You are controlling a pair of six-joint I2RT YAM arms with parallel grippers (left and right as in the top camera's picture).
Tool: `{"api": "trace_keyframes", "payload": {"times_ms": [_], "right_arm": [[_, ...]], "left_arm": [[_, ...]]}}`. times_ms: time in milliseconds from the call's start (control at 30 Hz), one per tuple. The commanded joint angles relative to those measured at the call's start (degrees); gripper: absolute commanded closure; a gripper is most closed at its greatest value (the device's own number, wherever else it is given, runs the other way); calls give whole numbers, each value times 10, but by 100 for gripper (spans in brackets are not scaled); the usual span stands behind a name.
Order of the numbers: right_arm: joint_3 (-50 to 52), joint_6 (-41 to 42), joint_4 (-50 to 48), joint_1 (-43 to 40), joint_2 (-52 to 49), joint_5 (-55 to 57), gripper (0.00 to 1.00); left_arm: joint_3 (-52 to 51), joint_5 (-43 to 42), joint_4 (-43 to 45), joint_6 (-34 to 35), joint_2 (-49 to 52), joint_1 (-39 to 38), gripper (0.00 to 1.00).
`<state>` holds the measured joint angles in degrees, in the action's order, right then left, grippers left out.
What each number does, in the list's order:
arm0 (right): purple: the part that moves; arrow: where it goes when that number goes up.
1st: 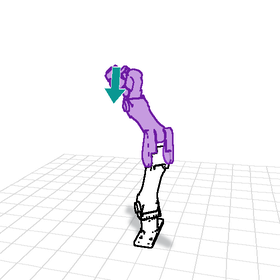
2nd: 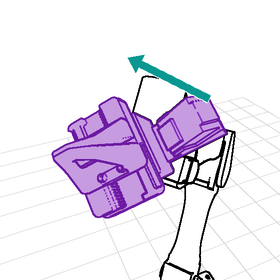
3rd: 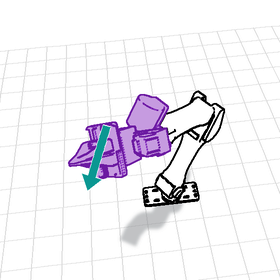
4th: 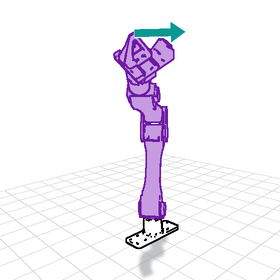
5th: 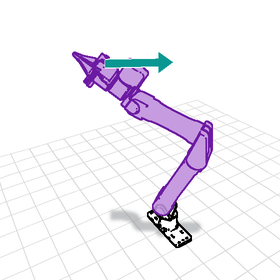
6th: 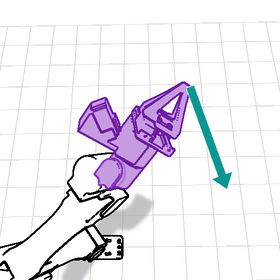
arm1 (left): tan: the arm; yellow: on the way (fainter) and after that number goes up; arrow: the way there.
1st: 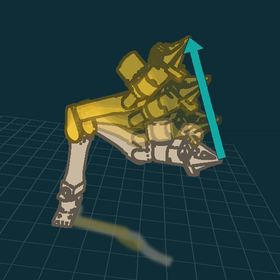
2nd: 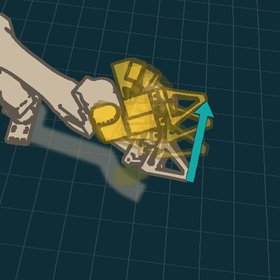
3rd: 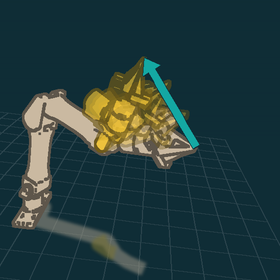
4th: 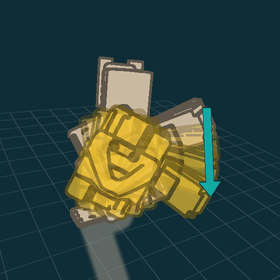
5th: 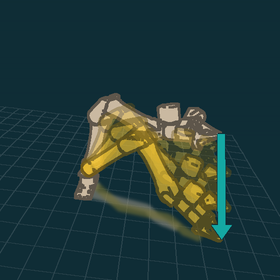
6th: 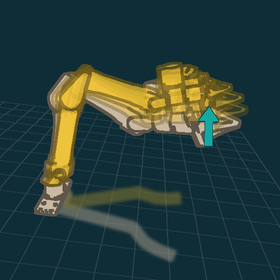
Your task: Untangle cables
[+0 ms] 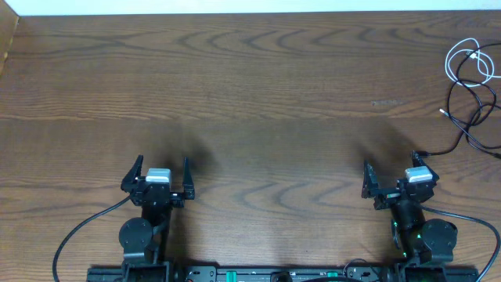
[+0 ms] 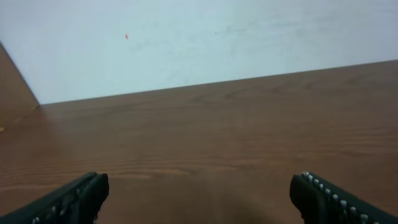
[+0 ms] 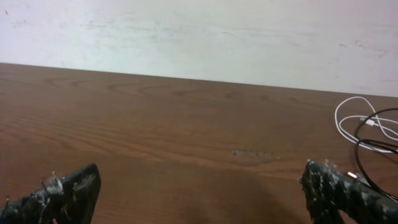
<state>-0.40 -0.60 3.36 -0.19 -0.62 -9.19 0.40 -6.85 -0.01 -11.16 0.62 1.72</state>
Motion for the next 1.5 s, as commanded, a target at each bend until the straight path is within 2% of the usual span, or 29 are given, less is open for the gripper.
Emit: {"api": "trace_keyframes", "payload": {"times_ms": [0,1467], "right_arm": [[1,6,2,5,3,-2,1],[1,6,2,4,3,-2,1]], "left_arm": [[-2,9,-38,-16,-5,-2,2],[-2,9,-36,-6,-4,-2,2]]}}
